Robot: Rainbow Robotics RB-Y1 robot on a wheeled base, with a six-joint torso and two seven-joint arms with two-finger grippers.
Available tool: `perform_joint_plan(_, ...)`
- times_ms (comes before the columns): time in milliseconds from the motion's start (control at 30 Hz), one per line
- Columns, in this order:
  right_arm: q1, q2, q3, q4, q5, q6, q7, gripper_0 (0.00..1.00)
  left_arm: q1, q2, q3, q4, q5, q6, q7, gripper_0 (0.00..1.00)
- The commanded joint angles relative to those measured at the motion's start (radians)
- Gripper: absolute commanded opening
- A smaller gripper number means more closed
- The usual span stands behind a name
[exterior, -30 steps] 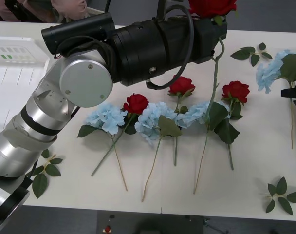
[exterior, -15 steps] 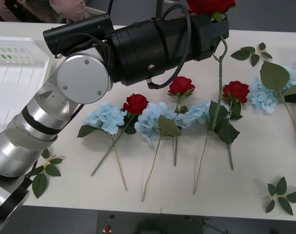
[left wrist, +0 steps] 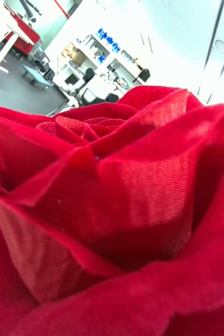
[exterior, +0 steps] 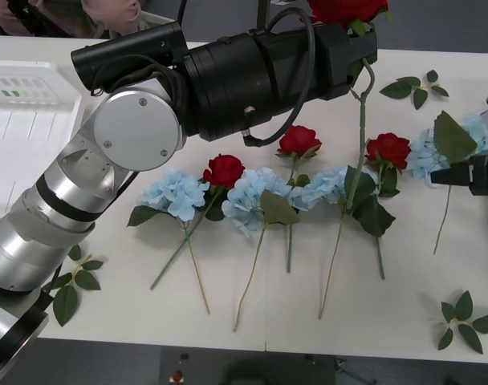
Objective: Put the red flowers into the right box and the blue flowers into the left box
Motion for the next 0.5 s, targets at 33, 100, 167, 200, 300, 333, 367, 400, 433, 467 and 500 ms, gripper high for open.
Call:
perform_joint_plan(33, 0.002, -0.044, -0.060, 0.008, -0.241, 0.074, 0.147, 0.85, -0.040, 0.013, -0.009, -0.013, -0.001, -0.016, 0.010, 0.00)
perform_joint_plan(100, 0.005, -0.044, -0.086, 0.041, -0.328, 0.124, 0.181, 0.85, -0.040, 0.013, -0.009, -0.013, -0.001, -0.016, 0.010, 0.00)
perform_joint_plan(167, 0.005, -0.044, -0.119, 0.065, -0.383, 0.195, 0.225, 0.85, -0.040, 0.013, -0.009, -0.013, -0.001, -0.016, 0.010, 0.00)
perform_joint_plan(200, 0.005, -0.045, -0.130, 0.065, -0.388, 0.210, 0.235, 0.85, -0.040, 0.013, -0.009, -0.013, -0.001, -0.016, 0.010, 0.00)
perform_joint_plan(300, 0.010, -0.051, -0.159, 0.038, -0.458, 0.287, 0.271, 0.85, -0.040, 0.013, -0.009, -0.013, -0.001, -0.016, 0.010, 0.00)
perform_joint_plan(333, 0.020, -0.061, -0.159, 0.008, -0.503, 0.302, 0.271, 0.85, -0.040, 0.013, -0.009, -0.013, -0.001, -0.016, 0.010, 0.00)
perform_joint_plan(367, 0.042, -0.073, -0.161, -0.033, -0.552, 0.301, 0.273, 0.85, -0.040, 0.013, -0.009, -0.013, -0.001, -0.016, 0.010, 0.00)
perform_joint_plan(400, 0.060, -0.077, -0.162, -0.059, -0.581, 0.296, 0.271, 0.85, -0.040, 0.013, -0.009, -0.013, -0.001, -0.016, 0.010, 0.00)
perform_joint_plan(433, 0.102, -0.087, -0.175, -0.120, -0.630, 0.271, 0.273, 0.85, -0.040, 0.013, -0.009, -0.013, -0.001, -0.016, 0.010, 0.00)
perform_joint_plan(467, 0.149, -0.093, -0.195, -0.192, -0.670, 0.233, 0.273, 0.85, -0.040, 0.013, -0.009, -0.013, -0.001, -0.016, 0.010, 0.00)
perform_joint_plan(500, 0.172, -0.096, -0.205, -0.232, -0.685, 0.207, 0.268, 0.85, -0.040, 0.013, -0.009, -0.013, -0.001, -0.016, 0.010, 0.00)
